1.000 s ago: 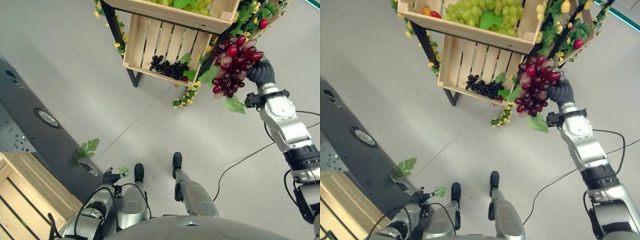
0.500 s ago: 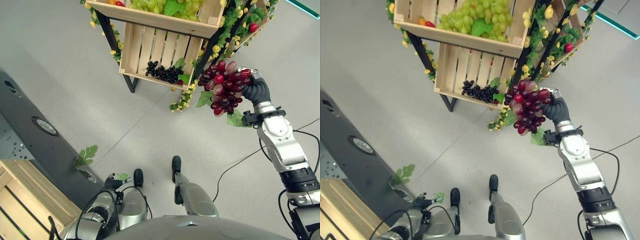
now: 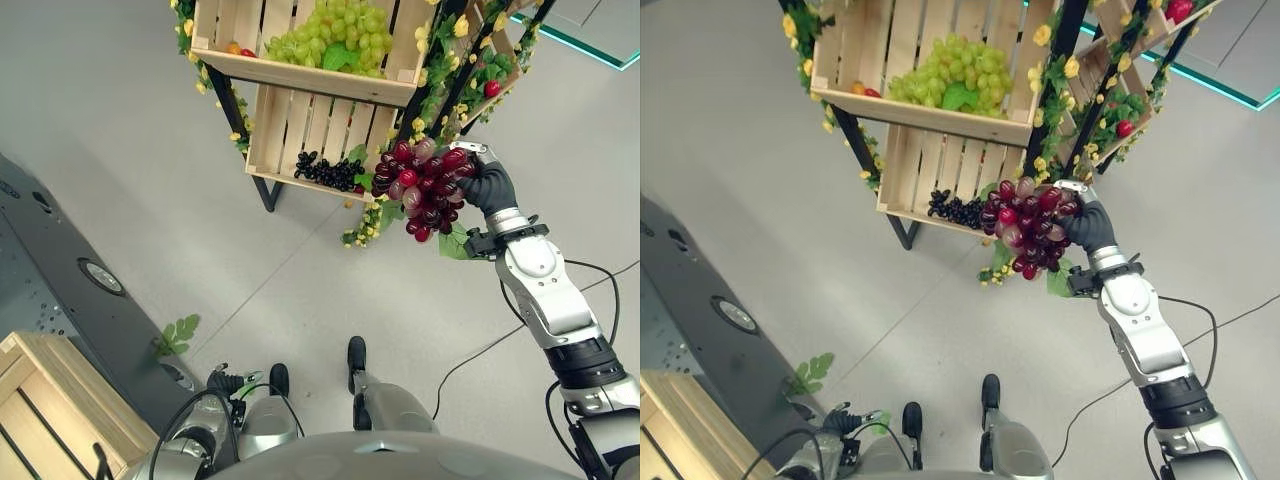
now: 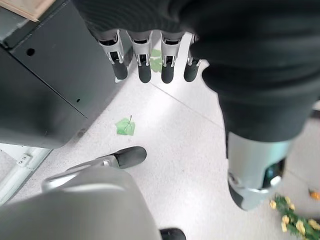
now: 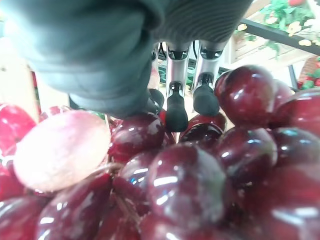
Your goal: Pick up the fruits from the basket on one side to the basket on the other side
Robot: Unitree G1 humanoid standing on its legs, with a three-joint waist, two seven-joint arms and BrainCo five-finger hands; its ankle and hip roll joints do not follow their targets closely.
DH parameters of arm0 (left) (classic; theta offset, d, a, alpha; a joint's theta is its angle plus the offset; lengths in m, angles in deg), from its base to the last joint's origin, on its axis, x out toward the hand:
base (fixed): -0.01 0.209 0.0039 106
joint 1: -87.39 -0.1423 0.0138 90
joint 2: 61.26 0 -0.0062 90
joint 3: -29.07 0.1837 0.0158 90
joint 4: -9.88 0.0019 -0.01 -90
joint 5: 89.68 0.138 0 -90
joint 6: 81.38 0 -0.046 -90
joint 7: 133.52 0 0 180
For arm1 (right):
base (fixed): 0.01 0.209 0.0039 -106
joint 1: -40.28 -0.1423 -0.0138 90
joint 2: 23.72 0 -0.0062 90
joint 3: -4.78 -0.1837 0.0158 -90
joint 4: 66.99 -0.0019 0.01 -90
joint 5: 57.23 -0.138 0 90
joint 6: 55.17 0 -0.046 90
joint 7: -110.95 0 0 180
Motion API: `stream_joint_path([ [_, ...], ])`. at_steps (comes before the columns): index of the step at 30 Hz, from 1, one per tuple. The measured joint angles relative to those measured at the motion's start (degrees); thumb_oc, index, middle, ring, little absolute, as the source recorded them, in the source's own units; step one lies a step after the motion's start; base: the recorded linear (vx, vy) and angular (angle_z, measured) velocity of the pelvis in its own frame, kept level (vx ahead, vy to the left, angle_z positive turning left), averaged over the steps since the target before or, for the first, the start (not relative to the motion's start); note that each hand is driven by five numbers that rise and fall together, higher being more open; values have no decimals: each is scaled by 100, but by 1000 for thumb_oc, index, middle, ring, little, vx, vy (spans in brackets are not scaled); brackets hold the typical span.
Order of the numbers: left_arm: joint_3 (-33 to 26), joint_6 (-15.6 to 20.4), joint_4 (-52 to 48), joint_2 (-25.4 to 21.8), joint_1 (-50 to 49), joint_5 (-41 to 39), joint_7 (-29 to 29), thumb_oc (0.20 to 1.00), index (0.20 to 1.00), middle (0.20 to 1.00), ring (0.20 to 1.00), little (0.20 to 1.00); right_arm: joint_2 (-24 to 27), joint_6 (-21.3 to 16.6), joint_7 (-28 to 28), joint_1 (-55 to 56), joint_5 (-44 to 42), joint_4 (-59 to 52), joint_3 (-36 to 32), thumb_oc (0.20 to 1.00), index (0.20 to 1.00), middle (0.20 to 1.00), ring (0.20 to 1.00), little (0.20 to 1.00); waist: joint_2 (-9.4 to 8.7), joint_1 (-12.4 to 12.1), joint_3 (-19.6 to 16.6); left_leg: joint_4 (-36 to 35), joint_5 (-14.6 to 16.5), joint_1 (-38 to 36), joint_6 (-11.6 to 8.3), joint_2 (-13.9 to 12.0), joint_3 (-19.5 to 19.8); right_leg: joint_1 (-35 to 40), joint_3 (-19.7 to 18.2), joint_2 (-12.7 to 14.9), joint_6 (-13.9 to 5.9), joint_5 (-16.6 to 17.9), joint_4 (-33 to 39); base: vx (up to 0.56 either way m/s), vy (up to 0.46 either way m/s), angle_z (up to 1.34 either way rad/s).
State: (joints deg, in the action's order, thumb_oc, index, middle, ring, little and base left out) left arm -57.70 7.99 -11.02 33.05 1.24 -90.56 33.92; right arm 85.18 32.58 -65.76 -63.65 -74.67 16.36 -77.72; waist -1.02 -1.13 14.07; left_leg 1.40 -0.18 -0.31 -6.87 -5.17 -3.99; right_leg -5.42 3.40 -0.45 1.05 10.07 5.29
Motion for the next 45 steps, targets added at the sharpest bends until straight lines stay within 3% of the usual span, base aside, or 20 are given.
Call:
stream_joint_path([
  [4, -106, -18, 405, 30, 27, -61, -6, 1000, 1000, 1000, 1000, 1000, 72, 13, -44, -11, -4, 2, 0, 200, 200, 200, 200, 200, 21, -151, 170, 1375, 137, 488, -132, 40, 341, 202, 18, 56, 191, -86, 19, 7, -104, 4],
  [5, -171, -20, 529, 72, 2, -112, 9, 1000, 1000, 1000, 1000, 1000, 133, 10, -51, -7, -5, -5, -7, 200, 200, 200, 200, 200, 31, -241, 257, 1999, 89, 816, -87, 138, 515, 252, 22, 135, 195, -88, 20, 99, -48, -20],
  [6, -247, -26, 669, 130, -76, -114, 14, 1000, 1000, 1000, 1000, 1000, 183, 10, -51, -5, -7, -5, -5, 200, 200, 200, 200, 200, 24, -278, 336, 1987, 114, 959, -75, 380, 725, 208, -42, 229, 148, -141, 33, 102, -51, -41],
  [7, -324, -25, 804, 287, -176, -117, 16, 1000, 1000, 1000, 1000, 1000, 286, 7, -58, -39, -17, -16, 10, 200, 200, 200, 200, 200, 290, -412, 282, 1379, 246, 987, 47, 321, 802, -10, -83, 13, 7, -320, -295, 123, -10, -76],
  [8, -437, -82, 862, 439, -306, -122, 24, 1000, 1000, 1000, 1000, 1000, 503, -10, -75, -106, -18, -59, -30, 200, 200, 200, 200, 200, 754, -469, 249, 863, 423, 1012, -105, -88, 956, -496, 178, -378, 246, -1020, -1988, 216, 13, -65],
  [9, -555, -136, 877, 338, -411, -201, 45, 1000, 1000, 1000, 1000, 1000, 412, -14, -67, -82, -19, -14, -95, 200, 200, 200, 200, 200, 634, -435, 477, 1088, 121, 1063, -207, -55, 1010, -460, 104, -348, 428, -1588, -2284, 213, 12, -29],
  [11, -678, -146, 954, 198, -460, -268, 76, 1000, 1000, 1000, 1000, 1000, 309, 33, -62, 100, -17, 62, -99, 200, 200, 200, 200, 200, 453, -407, 581, 1069, 81, 1257, -234, 20, 1054, -351, 88, -296, 479, -1570, -2081, 165, 0, 33],
  [13, -728, -157, 1093, 165, -404, -324, 123, 1000, 1000, 1000, 1000, 1000, 286, 48, -92, 128, -11, 62, -124, 200, 200, 200, 200, 200, 254, -510, 697, 368, -1, 1456, -229, 60, 866, -130, 50, -249, 639, -1472, -1527, 170, -2, 27],
  [16, -739, -174, 1123, 206, -396, -336, 173, 1000, 1000, 1000, 1000, 1000, 245, 43, -92, 130, 3, 24, -136, 200, 200, 200, 200, 200, 301, -639, 672, 241, -134, 1442, -253, 47, 616, 215, 25, -246, 744, -1402, -1089, 144, 37, -5],
  [19, -725, -166, 1025, 221, -343, -462, 159, 1000, 1000, 1000, 1000, 1000, 165, 4, -93, 122, 53, -255, -145, 200, 200, 200, 200, 200, 331, -768, 631, 216, -146, 1250, -236, 21, 647, 304, -248, -247, 742, -1402, -853, 149, 127, -46],
  [21, -717, -139, 843, 312, -366, -501, 142, 1000, 1000, 1000, 1000, 1000, 252, -15, -87, 130, 54, -381, -156, 200, 200, 200, 200, 200, 517, -683, 443, -27, -157, 955, -289, -48, 710, 278, -384, -286, 285, -1171, -682, 104, 166, -35],
  [25, -427, 4, 150, 225, -221, -563, 23, 1000, 1000, 1000, 1000, 1000, 146, -13, -22, 88, 72, -349, -125, 200, 200, 200, 200, 200, 457, -596, 366, -48, -585, 882, 166, 122, 301, 305, -497, -17, -170, -989, -718, 117, 192, -19],
  [28, -192, 45, -44, 183, -124, -564, -71, 1000, 1000, 1000, 1000, 1000, 81, -9, 30, 68, 152, -331, -107, 200, 200, 200, 200, 200, 362, -583, 161, -113, -683, 804, 486, 213, 57, 332, -612, 119, -278, -1028, -600, 103, 192, -27],
  [35, 188, 100, -189, 174, 270, -558, -125, 1000, 1000, 1000, 1000, 1000, -55, 24, 98, 15, 228, -294, -47, 200, 200, 200, 200, 200, 10, -446, -19, -28, -525, 552, 519, 475, -45, 669, -765, 372, -380, -999, -320, 105, 164, -17],
  [37, 275, 100, -198, 156, 373, -552, -125, 1000, 1000, 1000, 1000, 1000, -52, 19, 100, 2, 233, -282, -52, 200, 200, 200, 200, 200, 24, -344, -35, -132, -403, 458, 533, 426, -41, 593, -762, 273, -409, -1063, -489, -79, 111, -11],
  [39, 344, 97, -138, 117, 416, -550, -121, 1000, 1000, 1000, 1000, 1000, -117, 23, 104, -112, 255, -148, 29, 200, 200, 200, 200, 200, 12, -221, -21, -181, -403, 518, 549, 302, -71, 163, -760, 195, -616, -1211, -1124, -71, 80, -21],
  [41, 467, 82, -25, 113, 486, -544, -114, 1000, 1000, 1000, 1000, 1000, -306, 34, 134, -221, 278, 10, 92, 200, 200, 200, 200, 200, -26, -109, -20, -215, -394, 497, 591, 285, -202, -124, -564, 245, -716, -1258, -1462, 64, 6, -38],
  [43, 452, 74, 14, 82, 494, -542, -119, 1000, 1000, 1000, 1000, 1000, -360, 30, 147, -236, 277, 12, 146, 200, 200, 200, 200, 200, -105, -114, -51, -305, -400, 485, 654, 374, -328, -127, -243, 426, -608, -1321, -1212, 115, -36, -37],
  [44, 452, 71, 44, 59, 519, -538, -116, 1000, 1000, 1000, 1000, 1000, -360, 32, 149, -238, 276, 38, 153, 200, 200, 200, 200, 200, -69, -105, -29, -357, -433, 487, 648, 331, -355, -104, 58, 504, -665, -1202, -981, 144, -39, -41],
  [45, 452, 70, 78, 40, 521, -536, -116, 1000, 1000, 1000, 1000, 1000, -357, 38, 149, -277, 276, 41, 185, 200, 200, 200, 200, 200, -67, -139, -28, -405, -449, 493, 638, 326, -347, -164, 92, 525, -719, -1172, -958, 211, -14, -50],
])
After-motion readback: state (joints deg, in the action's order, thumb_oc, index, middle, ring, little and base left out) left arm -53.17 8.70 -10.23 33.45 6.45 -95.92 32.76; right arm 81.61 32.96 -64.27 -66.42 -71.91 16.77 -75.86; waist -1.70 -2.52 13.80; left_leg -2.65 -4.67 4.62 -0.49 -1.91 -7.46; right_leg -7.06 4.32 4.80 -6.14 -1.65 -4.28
